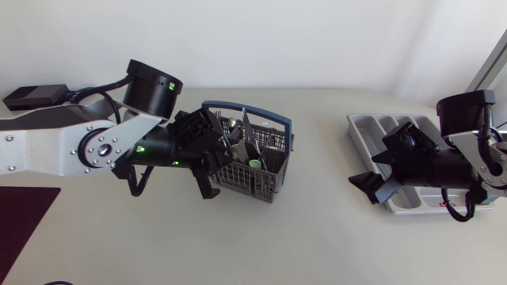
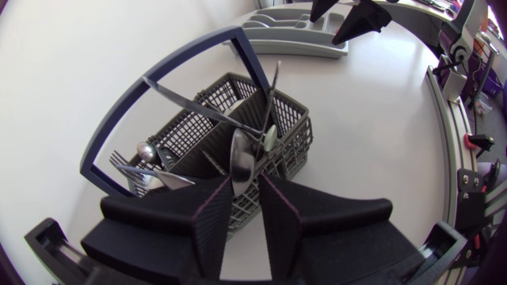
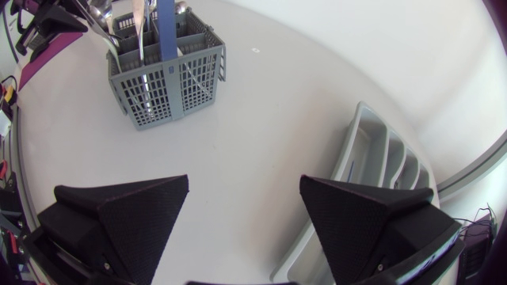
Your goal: Sort the cutlery from the basket into the organizer compartments.
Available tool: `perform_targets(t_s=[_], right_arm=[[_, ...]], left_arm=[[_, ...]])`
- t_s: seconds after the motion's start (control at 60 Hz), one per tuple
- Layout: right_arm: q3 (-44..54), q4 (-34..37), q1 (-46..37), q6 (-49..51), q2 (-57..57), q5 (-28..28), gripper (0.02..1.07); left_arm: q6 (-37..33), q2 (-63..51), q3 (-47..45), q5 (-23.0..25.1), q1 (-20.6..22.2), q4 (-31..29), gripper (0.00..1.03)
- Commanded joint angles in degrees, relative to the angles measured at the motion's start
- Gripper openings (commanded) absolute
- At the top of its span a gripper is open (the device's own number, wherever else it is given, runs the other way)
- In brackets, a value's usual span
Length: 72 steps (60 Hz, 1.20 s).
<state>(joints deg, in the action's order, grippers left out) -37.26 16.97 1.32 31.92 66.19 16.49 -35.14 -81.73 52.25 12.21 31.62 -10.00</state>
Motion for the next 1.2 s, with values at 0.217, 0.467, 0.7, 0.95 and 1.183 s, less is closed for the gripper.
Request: perform_targets(t_s=[0.217,0.467,0.7,0.95,1.183], right_arm=[[2.5,0.4,1.5,-1.4,-0.5,-1.0,1.03],[2.9,0.4,1.6,-1.4,-0.6,-1.0,1.03],[2.9,0.3,2.2,-1.5,-0.5,-1.5,1.03],[2.9,0.2,3.5,-2.0,-0.7,-2.8,1.03],[2.3,1.1,5.5,-2.9,-1.3,-4.0,1.03]], left_arm=[[1.7,-4.2,3.9,1.2,1.1,1.0,0.16],[3.9,-4.6,5.1,4.4,0.0,1.2,0.04],[5.3,-1.7,5.0,7.2,-2.0,0.2,0.04],[9.2,1.7,7.4,13.8,-5.2,-2.2,0.04],[15.7,3.3,13.1,21.8,-8.1,-7.8,0.04]])
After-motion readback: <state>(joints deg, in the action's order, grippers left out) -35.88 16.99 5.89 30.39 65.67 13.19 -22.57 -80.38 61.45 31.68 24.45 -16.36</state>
